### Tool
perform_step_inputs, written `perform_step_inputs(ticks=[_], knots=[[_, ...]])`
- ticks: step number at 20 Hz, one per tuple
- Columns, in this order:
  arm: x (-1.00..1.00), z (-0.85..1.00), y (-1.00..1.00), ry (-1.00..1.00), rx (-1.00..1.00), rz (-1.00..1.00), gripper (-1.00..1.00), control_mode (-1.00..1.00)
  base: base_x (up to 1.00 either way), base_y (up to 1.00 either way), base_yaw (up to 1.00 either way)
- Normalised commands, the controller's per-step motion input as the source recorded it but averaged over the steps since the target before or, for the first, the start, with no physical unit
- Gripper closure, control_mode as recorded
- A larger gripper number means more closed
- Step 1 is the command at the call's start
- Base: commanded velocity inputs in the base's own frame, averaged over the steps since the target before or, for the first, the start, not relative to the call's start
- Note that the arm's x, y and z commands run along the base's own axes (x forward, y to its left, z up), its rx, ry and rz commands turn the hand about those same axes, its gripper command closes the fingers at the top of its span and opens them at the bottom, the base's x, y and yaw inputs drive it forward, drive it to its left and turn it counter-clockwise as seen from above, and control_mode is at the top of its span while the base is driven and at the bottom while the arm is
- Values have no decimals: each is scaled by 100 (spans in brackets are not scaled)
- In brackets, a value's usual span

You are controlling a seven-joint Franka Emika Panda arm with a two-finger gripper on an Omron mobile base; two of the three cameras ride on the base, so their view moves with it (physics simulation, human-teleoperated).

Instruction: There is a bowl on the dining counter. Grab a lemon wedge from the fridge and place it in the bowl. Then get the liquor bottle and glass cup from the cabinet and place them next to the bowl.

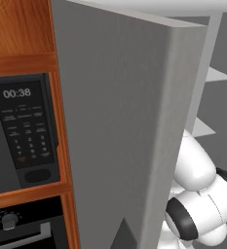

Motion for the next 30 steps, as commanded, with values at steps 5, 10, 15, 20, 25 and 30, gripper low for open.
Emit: perform_step_inputs(ticks=[5,10,15,20,25,30], knots=[[0,-6,1,0,0,0,100,-100,0,0,0],[-11,0,0,-9,0,0,100,-100,0,0,0],[-24,0,0,-5,0,0,100,-100,0,0,0],[-73,-3,-18,-14,0,0,100,-100,0,0,0],[-69,25,-39,-13,0,0,100,-100,0,0,0],[-85,30,-26,-1,7,0,100,-100,0,0,0]])
